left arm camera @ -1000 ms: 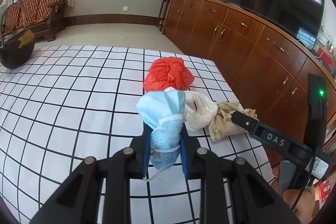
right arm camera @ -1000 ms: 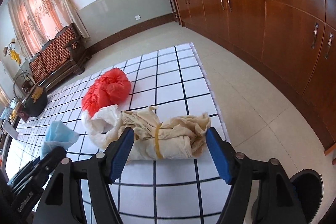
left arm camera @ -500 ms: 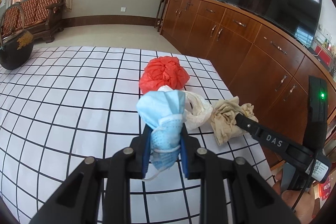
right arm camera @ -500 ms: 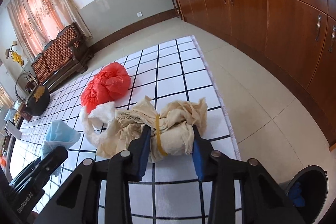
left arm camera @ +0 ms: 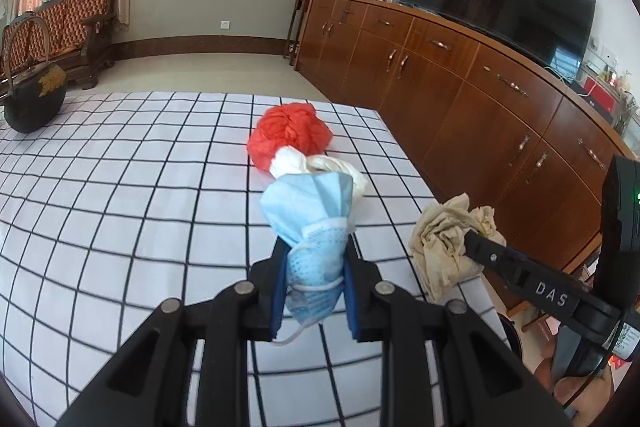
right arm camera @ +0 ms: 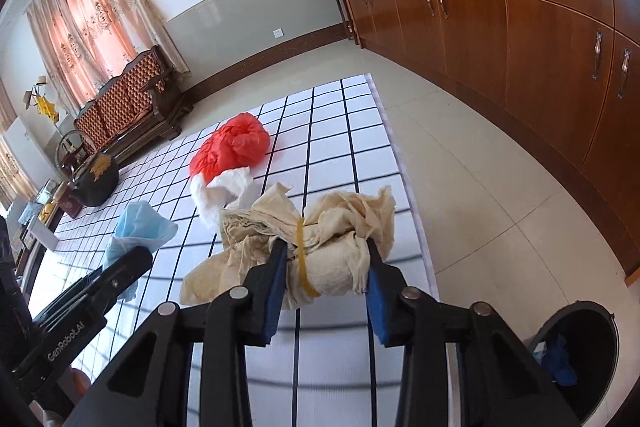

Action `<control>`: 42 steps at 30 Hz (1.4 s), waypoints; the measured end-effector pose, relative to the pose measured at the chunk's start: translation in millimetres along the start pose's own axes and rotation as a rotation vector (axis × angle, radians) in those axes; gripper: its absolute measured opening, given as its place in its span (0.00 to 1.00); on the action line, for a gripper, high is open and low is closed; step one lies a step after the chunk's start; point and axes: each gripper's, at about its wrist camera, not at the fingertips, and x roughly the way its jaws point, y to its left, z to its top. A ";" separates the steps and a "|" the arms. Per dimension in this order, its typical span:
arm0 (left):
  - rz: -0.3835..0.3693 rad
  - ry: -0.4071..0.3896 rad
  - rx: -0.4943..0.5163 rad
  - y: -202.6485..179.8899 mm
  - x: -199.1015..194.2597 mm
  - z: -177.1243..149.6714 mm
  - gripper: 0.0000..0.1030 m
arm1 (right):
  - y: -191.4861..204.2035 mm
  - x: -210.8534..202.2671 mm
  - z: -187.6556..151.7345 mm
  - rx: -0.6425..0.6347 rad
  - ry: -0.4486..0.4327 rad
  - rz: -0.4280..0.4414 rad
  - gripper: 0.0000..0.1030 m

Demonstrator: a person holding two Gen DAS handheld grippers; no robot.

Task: Collect trash
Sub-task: 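Carry the mask and beige cloth bundle over the black bin with both tools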

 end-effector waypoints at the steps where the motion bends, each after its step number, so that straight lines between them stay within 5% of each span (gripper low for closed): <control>1: 0.001 -0.002 0.006 -2.9 -2.7 -3.7 0.25 | -2.3 -5.4 -2.9 0.004 -0.003 0.002 0.37; 22: -0.067 0.022 0.113 -72.4 -40.1 -52.6 0.25 | -77.4 -100.9 -72.7 0.116 -0.054 -0.054 0.37; 33: -0.191 0.065 0.225 -150.7 -40.8 -65.9 0.25 | -139.6 -139.1 -94.3 0.227 -0.086 -0.129 0.37; 42: -0.323 0.166 0.309 -233.9 -19.5 -91.4 0.25 | -220.9 -165.1 -125.3 0.392 -0.064 -0.283 0.37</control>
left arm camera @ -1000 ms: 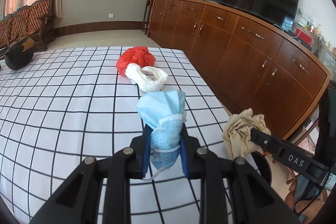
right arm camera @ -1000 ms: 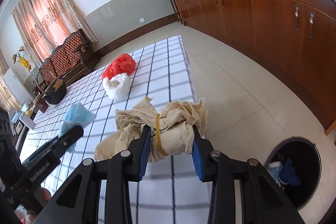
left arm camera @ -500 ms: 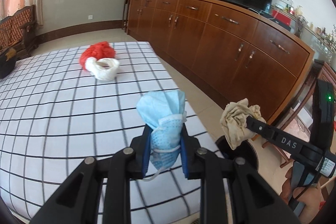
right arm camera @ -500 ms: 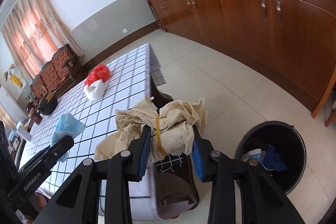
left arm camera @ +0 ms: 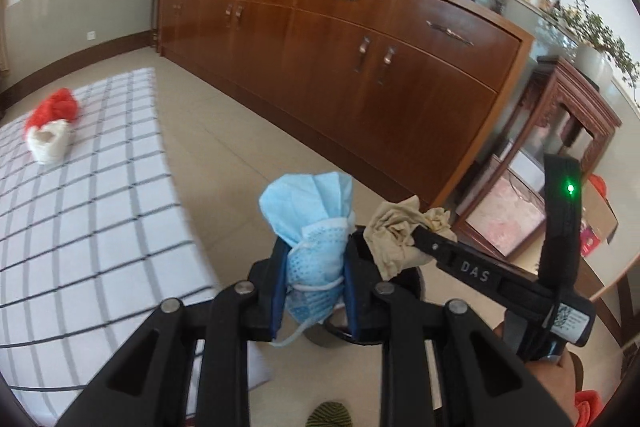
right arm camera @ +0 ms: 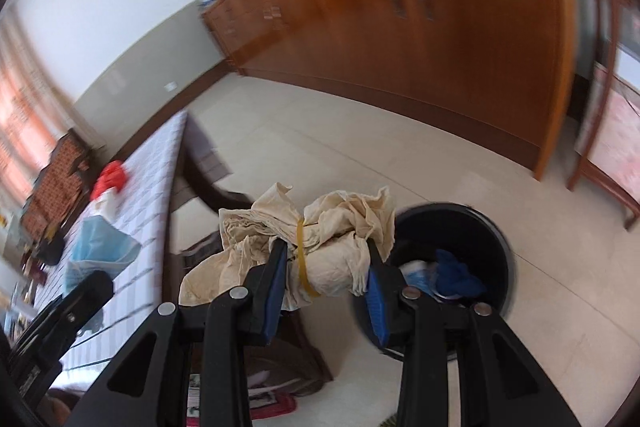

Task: Collect trash
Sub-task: 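Carry the mask and beige cloth bundle over the black bin with both tools, then open both tools to drop the mask and bundle into the bin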

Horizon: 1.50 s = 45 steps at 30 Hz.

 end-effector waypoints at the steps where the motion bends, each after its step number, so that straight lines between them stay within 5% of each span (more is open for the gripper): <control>1: -0.011 0.013 0.004 -5.5 5.2 -1.0 0.25 | -11.6 1.1 -0.2 0.023 0.005 -0.020 0.37; 11: -0.059 0.175 0.020 -50.5 83.9 -17.5 0.25 | -86.0 22.2 -5.3 0.136 0.092 -0.194 0.37; 26: -0.055 0.352 -0.008 -60.7 159.8 -39.8 0.26 | -117.5 68.2 -0.2 0.174 0.209 -0.348 0.40; 34: -0.073 0.366 -0.029 -58.3 167.1 -38.1 0.46 | -127.9 83.1 1.0 0.229 0.247 -0.350 0.44; 45: -0.033 0.291 -0.019 -45.5 148.0 -25.6 0.46 | -122.5 85.5 2.1 0.194 0.249 -0.386 0.57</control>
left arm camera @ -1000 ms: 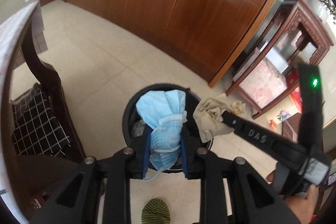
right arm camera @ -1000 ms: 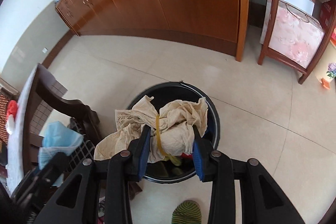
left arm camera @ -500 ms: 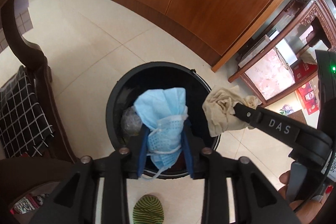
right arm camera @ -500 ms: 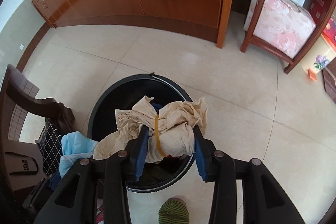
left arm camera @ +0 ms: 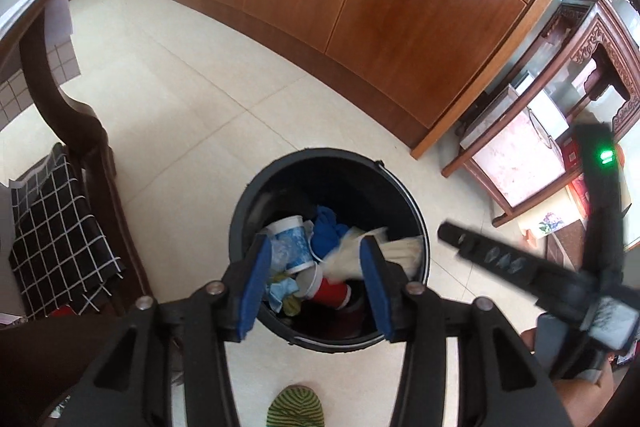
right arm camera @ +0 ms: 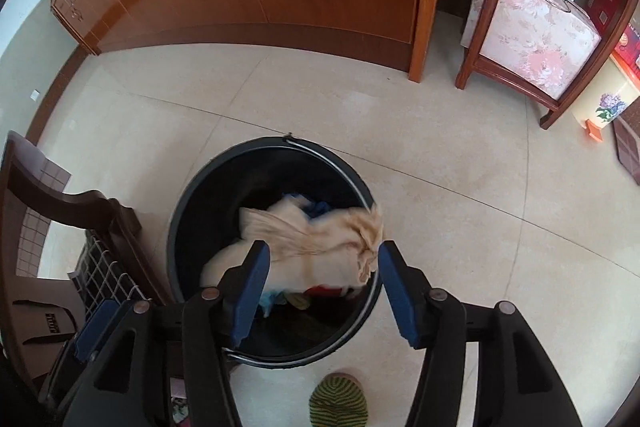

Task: Collect trash
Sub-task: 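Open both tools to drop the mask and bundle into the bin, then move both open tools back over the red and white bags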

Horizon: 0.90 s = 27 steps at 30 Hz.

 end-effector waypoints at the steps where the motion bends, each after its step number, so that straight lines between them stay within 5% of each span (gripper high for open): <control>1: -0.001 0.000 0.001 0.8 -0.5 0.5 0.46 | 2.3 3.5 -1.1 -0.018 0.023 -0.026 0.57; 12: -0.005 -0.064 0.018 4.0 -34.4 7.3 0.46 | 9.0 -28.9 0.7 -0.006 -0.062 0.039 0.57; 27: 0.069 -0.248 0.001 27.1 -127.0 13.8 0.47 | 60.4 -124.5 -15.3 -0.118 -0.311 0.099 0.57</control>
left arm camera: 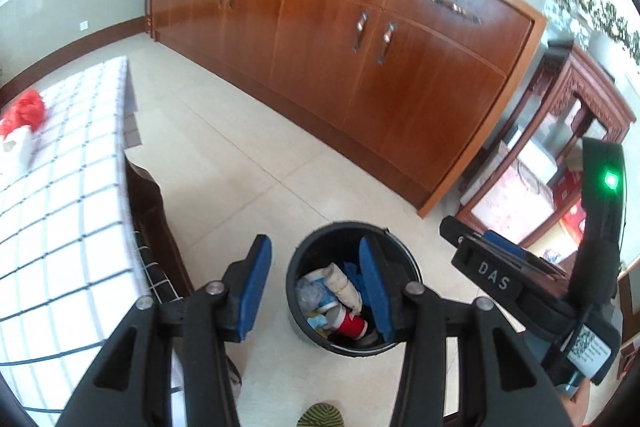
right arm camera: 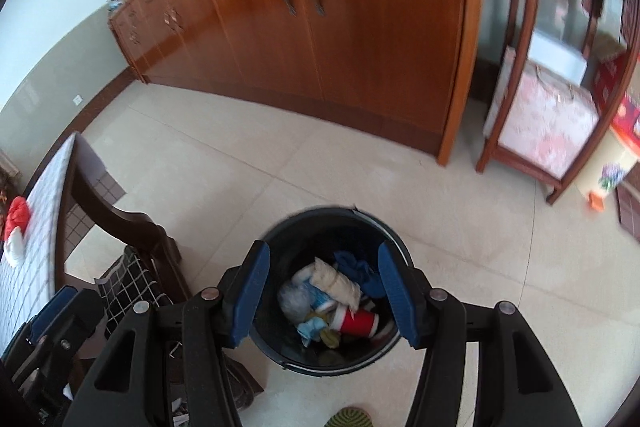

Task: Collect trash
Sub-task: 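Move both open tools back over the red and white bags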

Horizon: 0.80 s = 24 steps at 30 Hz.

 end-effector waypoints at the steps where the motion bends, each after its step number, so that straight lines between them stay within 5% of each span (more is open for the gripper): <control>1: 0.006 -0.015 -0.004 2.5 -4.4 1.0 0.47 | 6.6 -7.6 1.3 -0.009 -0.019 0.008 0.59; 12: 0.155 -0.142 -0.083 83.8 -66.0 17.0 0.51 | 114.0 -48.0 4.8 -0.157 -0.096 0.185 0.63; 24: 0.346 -0.176 -0.228 197.9 -99.9 7.0 0.51 | 250.1 -43.8 -18.3 -0.343 -0.069 0.376 0.63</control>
